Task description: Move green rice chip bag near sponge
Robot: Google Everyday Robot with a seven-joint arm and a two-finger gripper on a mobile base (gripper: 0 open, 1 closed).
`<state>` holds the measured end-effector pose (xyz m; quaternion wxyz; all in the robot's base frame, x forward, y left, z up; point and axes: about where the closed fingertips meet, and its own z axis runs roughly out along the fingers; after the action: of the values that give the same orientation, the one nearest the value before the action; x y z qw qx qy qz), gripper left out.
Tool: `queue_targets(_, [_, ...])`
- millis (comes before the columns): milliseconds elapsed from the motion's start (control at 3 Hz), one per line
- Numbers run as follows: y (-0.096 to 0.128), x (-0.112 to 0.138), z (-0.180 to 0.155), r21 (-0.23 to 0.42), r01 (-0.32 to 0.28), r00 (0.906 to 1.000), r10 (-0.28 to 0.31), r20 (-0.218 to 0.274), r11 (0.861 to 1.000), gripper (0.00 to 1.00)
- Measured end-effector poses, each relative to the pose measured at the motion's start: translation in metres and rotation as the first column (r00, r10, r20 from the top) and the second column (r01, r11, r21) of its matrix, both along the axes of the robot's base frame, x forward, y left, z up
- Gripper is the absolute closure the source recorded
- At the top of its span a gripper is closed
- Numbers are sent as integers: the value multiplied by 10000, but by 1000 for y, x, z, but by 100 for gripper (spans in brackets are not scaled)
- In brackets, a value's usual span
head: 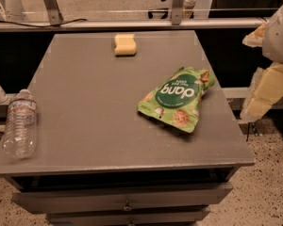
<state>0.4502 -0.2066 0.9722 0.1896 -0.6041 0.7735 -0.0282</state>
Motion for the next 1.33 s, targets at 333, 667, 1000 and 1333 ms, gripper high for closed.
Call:
queue_targets(333, [18, 24, -14, 790, -159, 9996, 141, 231, 9967, 0])
queue_targets(667, [45, 45, -39, 1502, -779, 9960, 704, 545, 9856, 0])
queue_targets(1000, [63, 60, -66, 1811, -1539, 9859, 1387, 941, 9713, 0])
queue_targets(1333, [80, 76, -86, 1999, -2293, 9688, 2035, 1415, 9526, 0])
